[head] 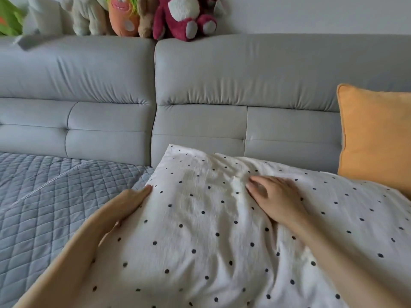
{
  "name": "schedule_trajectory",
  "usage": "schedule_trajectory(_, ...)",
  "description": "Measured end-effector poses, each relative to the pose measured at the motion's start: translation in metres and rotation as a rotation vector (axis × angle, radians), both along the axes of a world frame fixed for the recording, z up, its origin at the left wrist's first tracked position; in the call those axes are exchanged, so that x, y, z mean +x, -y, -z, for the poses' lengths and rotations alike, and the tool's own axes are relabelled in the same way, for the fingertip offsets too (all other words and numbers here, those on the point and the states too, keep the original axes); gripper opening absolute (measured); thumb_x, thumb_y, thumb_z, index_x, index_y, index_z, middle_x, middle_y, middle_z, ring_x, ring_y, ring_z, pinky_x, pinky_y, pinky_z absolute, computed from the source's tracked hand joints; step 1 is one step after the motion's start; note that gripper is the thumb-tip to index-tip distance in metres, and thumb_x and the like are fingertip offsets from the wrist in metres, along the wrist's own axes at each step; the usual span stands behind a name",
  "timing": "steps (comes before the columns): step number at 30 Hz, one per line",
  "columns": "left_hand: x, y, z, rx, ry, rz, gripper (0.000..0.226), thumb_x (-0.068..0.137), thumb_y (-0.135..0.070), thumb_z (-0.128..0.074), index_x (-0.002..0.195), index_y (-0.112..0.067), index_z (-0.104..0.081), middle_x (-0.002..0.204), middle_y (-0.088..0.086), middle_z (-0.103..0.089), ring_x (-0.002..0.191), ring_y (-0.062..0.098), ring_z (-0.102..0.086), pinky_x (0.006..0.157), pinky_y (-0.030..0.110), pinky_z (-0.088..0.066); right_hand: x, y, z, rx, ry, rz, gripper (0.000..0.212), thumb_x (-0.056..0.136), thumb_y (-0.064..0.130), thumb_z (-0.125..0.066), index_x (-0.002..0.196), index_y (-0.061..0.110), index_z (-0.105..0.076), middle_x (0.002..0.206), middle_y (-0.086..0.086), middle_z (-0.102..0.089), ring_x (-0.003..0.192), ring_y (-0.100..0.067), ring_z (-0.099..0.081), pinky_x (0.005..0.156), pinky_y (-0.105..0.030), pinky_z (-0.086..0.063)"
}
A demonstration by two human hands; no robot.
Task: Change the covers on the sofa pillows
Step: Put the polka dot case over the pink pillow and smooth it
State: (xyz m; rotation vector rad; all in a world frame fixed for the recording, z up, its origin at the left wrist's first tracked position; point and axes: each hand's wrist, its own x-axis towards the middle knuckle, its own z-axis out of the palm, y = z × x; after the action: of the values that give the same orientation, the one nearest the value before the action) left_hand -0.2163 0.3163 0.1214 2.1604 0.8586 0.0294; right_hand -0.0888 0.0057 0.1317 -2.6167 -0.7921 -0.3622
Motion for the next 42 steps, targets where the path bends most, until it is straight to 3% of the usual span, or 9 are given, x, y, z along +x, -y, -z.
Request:
schedule_trajectory(5, -0.024, -0.024, 0.024, -0.126, -0.304, -0.039, 0.048, 0.098, -0.046, -0.033, 0.068, -0.012, -0.047, 0.048, 0.000, -0.039, 0.038, 0.012, -0.034, 0.044, 0.019, -0.033, -0.023, -0.049, -0.016, -0.022, -0.044, -0.243, 0.068, 0.083, 0.071, -0.024, 0.132, 0.031, -0.049, 0.140, 0.013, -0.046, 0.133, -0.008, -0.036, 0.111, -0.039, -0.022)
schedule_trajectory(9, 0.009, -0.034, 0.018, -0.228, -0.108, -0.153, 0.035, 0.098, -0.032, -0.040, 0.080, -0.007, -0.056, 0.065, 0.006, -0.054, 0.052, 0.019, -0.044, 0.059, 0.025, -0.038, -0.020, -0.088, -0.022, -0.160, -0.076, -0.307, 0.045, 0.096, 0.052, -0.032, 0.133, 0.031, -0.046, 0.144, 0.012, -0.039, 0.136, -0.011, -0.028, 0.108, -0.042, -0.016)
schedule_trajectory(18, 0.135, -0.050, 0.013, -0.136, 0.118, -0.162, 0.057, 0.088, -0.055, -0.049, 0.094, 0.001, -0.060, 0.084, 0.012, -0.060, 0.071, 0.027, -0.057, 0.064, 0.028, -0.045, 0.105, -0.147, -0.031, -0.140, -0.151, -0.164, 0.037, 0.099, 0.044, -0.026, 0.108, 0.024, -0.056, 0.113, -0.004, -0.057, 0.113, -0.025, -0.050, 0.094, -0.038, -0.039)
schedule_trajectory(24, 0.178, -0.070, 0.032, -0.015, 0.213, -0.219, 0.045, 0.092, -0.037, -0.050, 0.093, 0.007, -0.060, 0.090, 0.022, -0.064, 0.077, 0.030, -0.058, 0.066, 0.033, -0.045, 0.158, -0.174, -0.014, -0.283, -0.589, -0.072, 0.045, 0.091, 0.050, -0.048, 0.087, 0.007, -0.062, 0.095, -0.007, -0.055, 0.088, -0.021, -0.054, 0.077, -0.027, -0.038)
schedule_trajectory(30, 0.181, -0.086, 0.025, -0.216, 0.392, -0.334, 0.034, 0.097, -0.026, -0.044, 0.076, 0.001, -0.049, 0.076, 0.011, -0.053, 0.064, 0.022, -0.049, 0.055, 0.026, -0.037, 0.168, -0.188, -0.007, 0.359, -0.448, -0.142, 0.043, 0.083, 0.023, -0.066, 0.096, -0.017, -0.058, 0.078, -0.007, -0.047, 0.076, -0.014, -0.040, 0.068, -0.025, -0.025)
schedule_trajectory(32, 0.184, -0.089, 0.027, -0.317, 0.418, -0.317, 0.027, 0.096, -0.021, -0.047, 0.094, 0.005, -0.055, 0.087, 0.016, -0.060, 0.071, 0.024, -0.052, 0.060, 0.027, -0.039, 0.171, -0.191, -0.009, 0.546, -0.425, -0.122, 0.041, 0.083, 0.024, -0.067, 0.090, -0.015, -0.060, 0.076, -0.007, -0.048, 0.075, -0.014, -0.043, 0.068, -0.025, -0.025)
schedule_trajectory(35, 0.184, -0.079, 0.048, -0.277, 0.263, -0.229, 0.038, 0.095, -0.014, -0.048, 0.127, 0.008, -0.048, 0.125, 0.021, -0.054, 0.095, 0.025, -0.050, 0.076, 0.027, -0.036, 0.169, -0.190, 0.018, 0.081, -0.368, -0.067, 0.029, 0.087, 0.032, -0.061, 0.079, 0.004, -0.063, 0.080, -0.006, -0.060, 0.080, -0.020, -0.055, 0.069, -0.026, -0.036)
schedule_trajectory(37, 0.182, -0.078, 0.054, -0.198, 0.157, -0.199, 0.037, 0.095, -0.015, -0.049, 0.124, 0.007, -0.049, 0.107, 0.014, -0.054, 0.092, 0.025, -0.049, 0.072, 0.026, -0.035, 0.168, -0.184, 0.030, -0.144, -0.337, -0.007, 0.029, 0.088, 0.038, -0.056, 0.086, 0.010, -0.066, 0.095, -0.005, -0.065, 0.093, -0.025, -0.059, 0.083, -0.031, -0.043)
schedule_trajectory(42, 0.164, -0.092, 0.030, -0.372, 0.215, -0.205, 0.028, 0.097, -0.029, -0.044, 0.084, -0.005, -0.050, 0.070, 0.007, -0.045, 0.053, 0.019, -0.042, 0.045, 0.019, -0.036, 0.148, -0.175, -0.005, 0.109, -0.321, -0.099, 0.026, 0.092, 0.046, -0.045, 0.082, 0.027, -0.059, 0.085, 0.008, -0.060, 0.093, -0.021, -0.056, 0.088, -0.035, -0.043)
